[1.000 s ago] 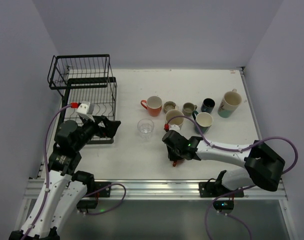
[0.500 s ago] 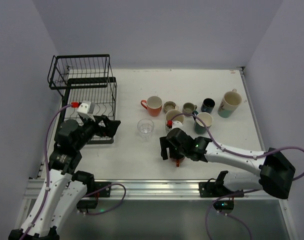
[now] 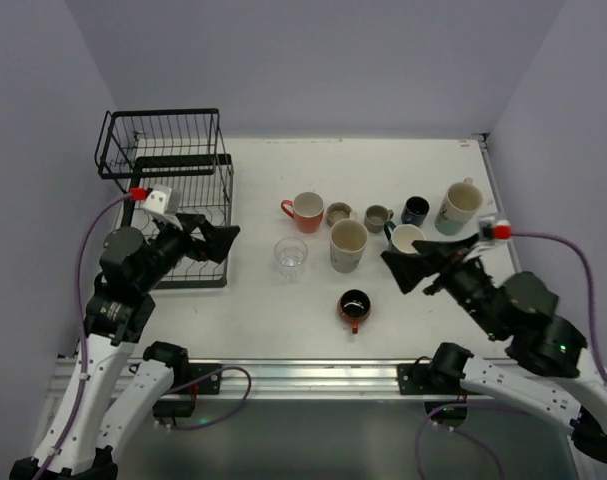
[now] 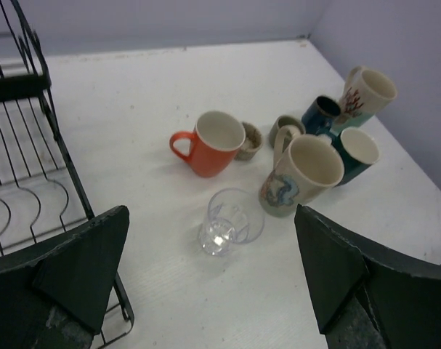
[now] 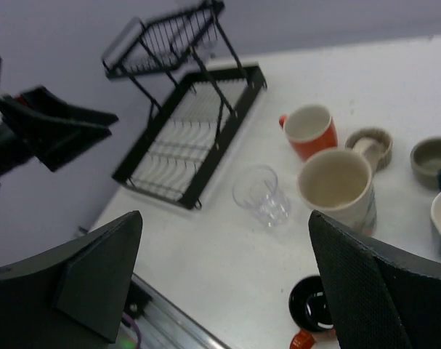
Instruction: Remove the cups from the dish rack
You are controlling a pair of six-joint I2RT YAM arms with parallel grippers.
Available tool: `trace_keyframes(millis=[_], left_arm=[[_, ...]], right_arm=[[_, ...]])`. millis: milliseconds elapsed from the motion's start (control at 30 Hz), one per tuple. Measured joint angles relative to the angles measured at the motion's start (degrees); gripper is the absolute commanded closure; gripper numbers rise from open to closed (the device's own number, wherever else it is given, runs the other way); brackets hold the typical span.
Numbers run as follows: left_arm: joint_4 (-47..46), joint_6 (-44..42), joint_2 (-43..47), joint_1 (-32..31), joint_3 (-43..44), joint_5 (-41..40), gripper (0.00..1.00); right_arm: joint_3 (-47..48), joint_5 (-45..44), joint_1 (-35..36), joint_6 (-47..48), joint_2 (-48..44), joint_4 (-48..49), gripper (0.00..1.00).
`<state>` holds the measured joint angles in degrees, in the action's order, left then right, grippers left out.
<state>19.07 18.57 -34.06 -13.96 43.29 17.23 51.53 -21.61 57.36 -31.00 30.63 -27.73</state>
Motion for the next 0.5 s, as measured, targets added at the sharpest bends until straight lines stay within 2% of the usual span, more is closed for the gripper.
trace_keyframes(millis=[100,267,500], left_arm=[[0.04,0.04,0.09,0.0,6.43,-0.02,0.0],[-0.13,-0.33,2.64,0.0,17.11,-4.24,0.0],[0.66,-1.29,8.98,0.0,20.2,-11.63,0.0]], right_arm=[[4.04,-3.48,-0.09,2.47,-8.48,0.17,0.01],[7.96,-8.96,-1.14,4.74,-12.44,-0.07,0.01],[6.69,-10.88,-1.22,5.11,-16.37,-3.26,0.01]])
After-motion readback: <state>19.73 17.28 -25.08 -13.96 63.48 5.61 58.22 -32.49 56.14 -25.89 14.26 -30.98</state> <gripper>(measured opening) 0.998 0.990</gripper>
